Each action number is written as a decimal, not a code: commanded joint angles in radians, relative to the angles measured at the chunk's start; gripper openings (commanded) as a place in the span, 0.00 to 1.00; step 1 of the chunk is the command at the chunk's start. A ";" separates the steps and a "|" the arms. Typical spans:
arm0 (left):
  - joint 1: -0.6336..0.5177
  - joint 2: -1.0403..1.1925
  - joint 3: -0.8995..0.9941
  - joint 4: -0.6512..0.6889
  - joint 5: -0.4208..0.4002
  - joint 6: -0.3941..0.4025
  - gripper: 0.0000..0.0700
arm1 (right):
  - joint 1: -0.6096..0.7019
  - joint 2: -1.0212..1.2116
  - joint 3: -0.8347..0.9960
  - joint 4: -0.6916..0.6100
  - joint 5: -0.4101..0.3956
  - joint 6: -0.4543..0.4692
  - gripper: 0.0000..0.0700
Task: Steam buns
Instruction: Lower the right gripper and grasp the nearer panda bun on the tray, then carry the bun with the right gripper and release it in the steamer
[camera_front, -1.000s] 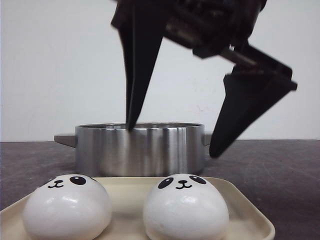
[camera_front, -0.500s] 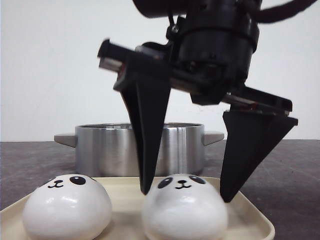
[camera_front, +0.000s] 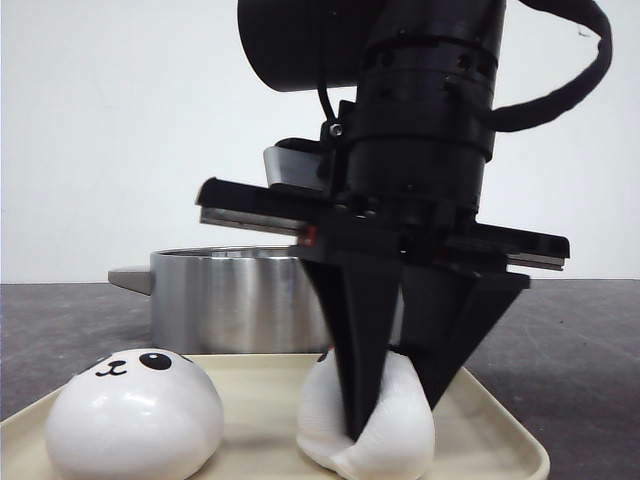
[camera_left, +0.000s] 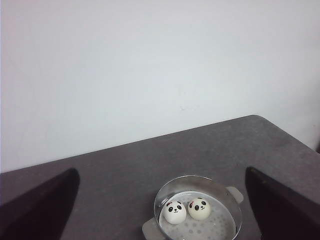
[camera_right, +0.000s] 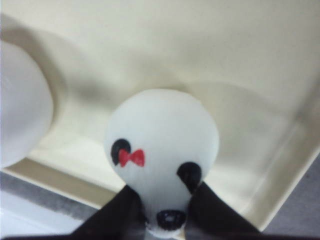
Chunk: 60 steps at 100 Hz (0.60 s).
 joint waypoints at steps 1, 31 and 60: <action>-0.008 0.014 0.023 -0.035 -0.004 0.013 0.97 | 0.011 0.007 0.012 -0.001 0.021 -0.029 0.01; -0.008 0.013 0.023 -0.035 -0.005 0.013 0.97 | 0.018 -0.168 0.233 -0.093 0.013 -0.126 0.01; -0.008 0.013 0.023 -0.035 -0.004 0.000 0.97 | -0.100 -0.144 0.553 -0.038 0.077 -0.272 0.01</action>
